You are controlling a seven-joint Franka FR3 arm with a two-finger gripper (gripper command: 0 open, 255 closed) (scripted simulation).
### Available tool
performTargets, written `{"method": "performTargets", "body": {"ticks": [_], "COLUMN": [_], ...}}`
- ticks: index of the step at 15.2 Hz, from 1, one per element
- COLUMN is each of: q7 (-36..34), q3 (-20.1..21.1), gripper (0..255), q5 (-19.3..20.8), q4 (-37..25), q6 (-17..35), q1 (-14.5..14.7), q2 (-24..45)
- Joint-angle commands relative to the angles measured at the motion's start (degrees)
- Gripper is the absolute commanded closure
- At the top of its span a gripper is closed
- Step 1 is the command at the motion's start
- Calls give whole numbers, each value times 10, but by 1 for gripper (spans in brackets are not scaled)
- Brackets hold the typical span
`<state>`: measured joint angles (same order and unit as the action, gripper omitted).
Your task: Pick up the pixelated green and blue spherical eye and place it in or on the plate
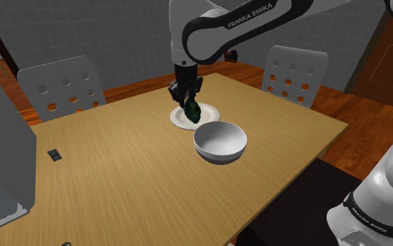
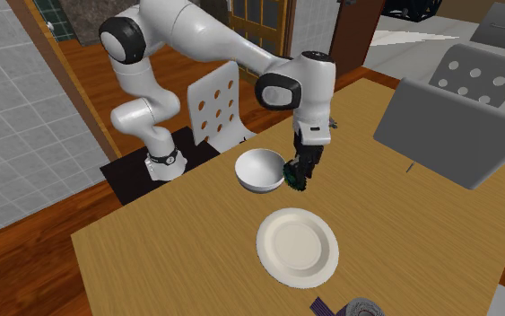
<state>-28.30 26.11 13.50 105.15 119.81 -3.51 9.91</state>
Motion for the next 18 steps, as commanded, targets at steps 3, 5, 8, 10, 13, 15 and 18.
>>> {"method": "performTargets", "body": {"ticks": [3,5,8,10,13,15,18], "q7": [51,75,110,115,110,107,101], "q3": [-19,-28,-41,-44,-46,-47,-49], "gripper": [255,255,255,255,255,255,255], "q5": [-1,-2,-2,-1,4,8,14], "q4": [-22,-38,-68,-70,-55,-45,-33], "q6": [2,-1,-6,-1,20,33,53], "q1": [-28,-41,-59,-63,-63,-62,-61], "q2": [18,29,50,56,62,67,75]}}
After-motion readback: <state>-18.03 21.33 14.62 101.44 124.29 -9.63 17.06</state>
